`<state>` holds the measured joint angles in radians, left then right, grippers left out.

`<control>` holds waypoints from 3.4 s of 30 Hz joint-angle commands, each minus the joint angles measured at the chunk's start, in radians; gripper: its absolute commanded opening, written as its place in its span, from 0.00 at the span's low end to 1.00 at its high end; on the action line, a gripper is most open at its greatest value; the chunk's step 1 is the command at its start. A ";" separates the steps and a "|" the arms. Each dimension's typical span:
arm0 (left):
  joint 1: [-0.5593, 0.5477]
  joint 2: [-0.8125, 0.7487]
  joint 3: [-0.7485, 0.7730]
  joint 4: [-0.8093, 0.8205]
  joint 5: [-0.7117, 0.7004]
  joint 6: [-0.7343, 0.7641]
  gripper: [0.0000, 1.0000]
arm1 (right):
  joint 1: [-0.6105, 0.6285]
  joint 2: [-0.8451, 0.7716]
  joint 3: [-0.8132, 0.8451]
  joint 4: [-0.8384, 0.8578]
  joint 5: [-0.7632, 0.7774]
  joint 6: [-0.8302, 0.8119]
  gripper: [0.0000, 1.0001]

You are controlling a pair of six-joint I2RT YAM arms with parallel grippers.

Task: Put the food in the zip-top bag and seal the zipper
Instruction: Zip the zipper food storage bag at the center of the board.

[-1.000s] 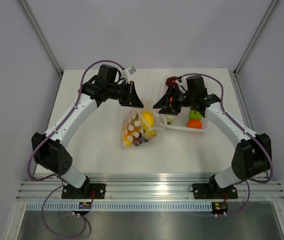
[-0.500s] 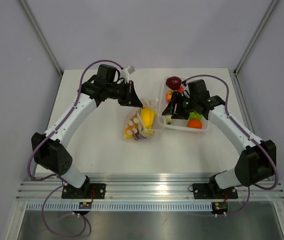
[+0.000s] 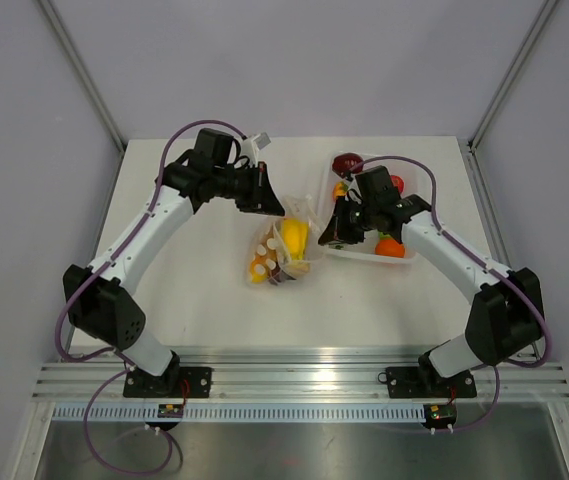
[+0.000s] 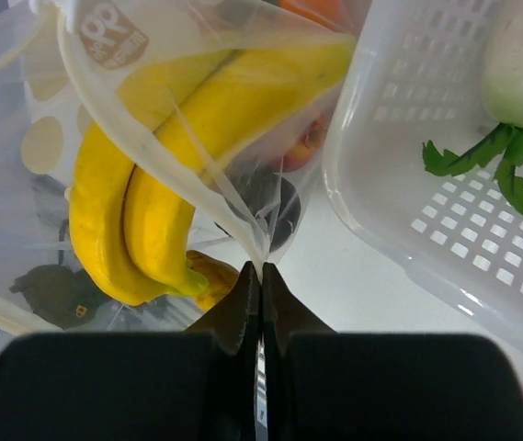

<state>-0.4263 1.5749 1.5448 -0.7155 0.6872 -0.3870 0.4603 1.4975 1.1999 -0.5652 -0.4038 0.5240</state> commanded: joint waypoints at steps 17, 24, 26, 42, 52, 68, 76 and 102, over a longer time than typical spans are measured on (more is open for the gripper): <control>0.049 0.056 0.299 -0.190 -0.241 0.195 0.64 | 0.132 0.012 -0.149 0.674 0.115 0.554 0.00; -0.035 -0.024 0.178 -0.167 -0.252 0.195 0.59 | 0.133 0.001 -0.142 0.686 0.111 0.541 0.00; -0.060 -0.023 0.167 -0.157 -0.227 0.166 0.58 | 0.135 -0.014 -0.140 0.694 0.108 0.522 0.00; -0.100 0.158 0.278 -0.061 -0.298 -0.125 0.58 | 0.140 -0.155 -0.197 0.616 0.195 0.464 0.00; -0.100 0.185 0.255 -0.002 -0.265 -0.182 0.58 | 0.156 -0.149 -0.232 0.605 0.204 0.432 0.00; -0.108 0.162 0.153 0.093 -0.218 -0.263 0.59 | 0.164 -0.183 -0.298 0.623 0.224 0.424 0.00; -0.149 0.206 0.192 0.070 -0.275 -0.266 0.48 | 0.172 -0.184 -0.292 0.627 0.220 0.418 0.00; -0.105 0.176 0.238 -0.144 -0.089 0.138 0.00 | 0.172 -0.411 -0.141 0.437 0.272 -0.238 0.55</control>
<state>-0.5423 1.8202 1.7794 -0.8227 0.5289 -0.3676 0.6220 1.1625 1.0489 -0.1768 -0.1745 0.5247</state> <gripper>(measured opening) 0.007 0.552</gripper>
